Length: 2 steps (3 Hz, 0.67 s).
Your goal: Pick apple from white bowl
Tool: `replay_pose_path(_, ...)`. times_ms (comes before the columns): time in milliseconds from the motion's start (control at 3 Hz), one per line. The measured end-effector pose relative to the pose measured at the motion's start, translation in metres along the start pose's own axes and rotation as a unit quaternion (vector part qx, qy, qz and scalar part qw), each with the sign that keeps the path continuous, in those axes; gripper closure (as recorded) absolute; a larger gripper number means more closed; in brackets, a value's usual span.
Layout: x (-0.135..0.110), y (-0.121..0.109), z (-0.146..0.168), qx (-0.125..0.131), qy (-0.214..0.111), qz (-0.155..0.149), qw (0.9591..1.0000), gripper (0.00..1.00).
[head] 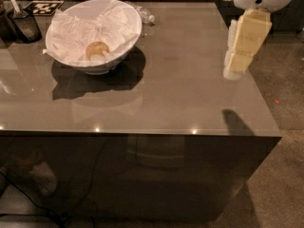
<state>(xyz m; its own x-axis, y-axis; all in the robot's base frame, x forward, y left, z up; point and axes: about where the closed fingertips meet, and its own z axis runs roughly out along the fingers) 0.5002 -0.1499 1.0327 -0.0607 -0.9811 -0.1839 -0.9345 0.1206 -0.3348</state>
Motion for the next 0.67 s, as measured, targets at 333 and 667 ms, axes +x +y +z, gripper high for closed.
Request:
replay_pose_path(333, -0.037, -0.035, -0.010, 0.015, -0.010, -0.027, 0.9995, 0.00)
replay_pose_path(667, -0.087, -0.078, -0.010, 0.042, -0.022, -0.061, 0.9970, 0.00)
